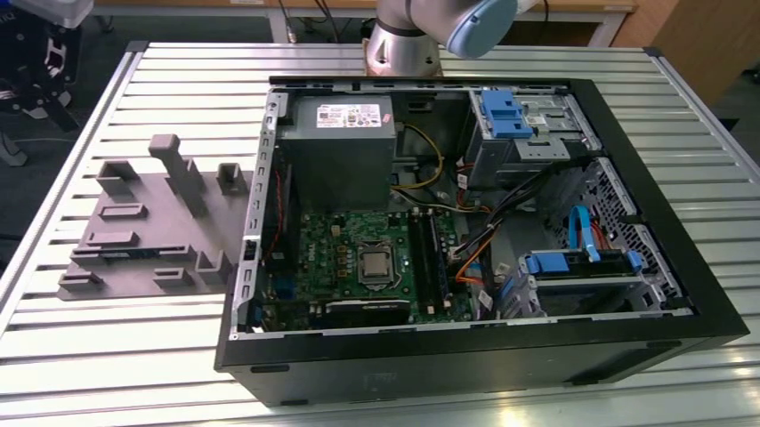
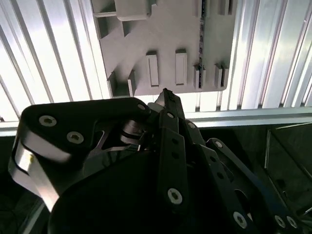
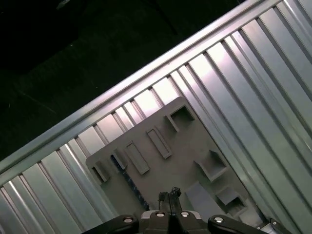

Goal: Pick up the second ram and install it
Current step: 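Pick up the second ram and move it above second insertion slot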

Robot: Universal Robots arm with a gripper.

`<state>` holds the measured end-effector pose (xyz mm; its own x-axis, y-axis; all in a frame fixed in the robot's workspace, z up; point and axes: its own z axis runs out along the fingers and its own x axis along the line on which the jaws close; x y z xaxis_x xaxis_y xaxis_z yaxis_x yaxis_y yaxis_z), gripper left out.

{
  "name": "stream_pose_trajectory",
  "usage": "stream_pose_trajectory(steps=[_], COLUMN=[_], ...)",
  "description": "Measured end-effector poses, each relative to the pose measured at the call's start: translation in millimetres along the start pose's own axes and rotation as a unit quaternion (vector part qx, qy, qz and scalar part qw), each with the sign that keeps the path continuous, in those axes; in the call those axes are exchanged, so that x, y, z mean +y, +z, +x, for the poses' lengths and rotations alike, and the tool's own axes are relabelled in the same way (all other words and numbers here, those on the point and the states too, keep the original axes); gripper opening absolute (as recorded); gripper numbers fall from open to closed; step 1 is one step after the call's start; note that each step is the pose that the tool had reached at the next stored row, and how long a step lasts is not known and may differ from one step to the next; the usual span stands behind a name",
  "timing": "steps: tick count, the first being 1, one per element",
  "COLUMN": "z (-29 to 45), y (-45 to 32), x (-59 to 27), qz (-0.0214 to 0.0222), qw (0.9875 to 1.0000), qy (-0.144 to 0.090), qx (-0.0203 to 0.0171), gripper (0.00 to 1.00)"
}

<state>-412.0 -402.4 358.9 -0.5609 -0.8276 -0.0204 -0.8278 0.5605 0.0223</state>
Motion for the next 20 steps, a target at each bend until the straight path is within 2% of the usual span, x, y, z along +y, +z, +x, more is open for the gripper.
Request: stream_pose_trajectory(steps=[4, 10, 14, 20], z=[0.2, 0.4, 0.4, 0.9], y=[0.2, 0.3, 0.4, 0.5], x=[0.1, 0.2, 0.2, 0.4], qz=[-0.0005, -0.0012, -0.0017, -0.0024], qw=[0.9997, 0.9981, 0.9962, 0.9925], qy=[-0.024, -0.062, -0.087, -0.122], qx=[0.0005, 0.0013, 0.0019, 0.0026], gripper=[0.11, 0.11, 0.11, 0.11])
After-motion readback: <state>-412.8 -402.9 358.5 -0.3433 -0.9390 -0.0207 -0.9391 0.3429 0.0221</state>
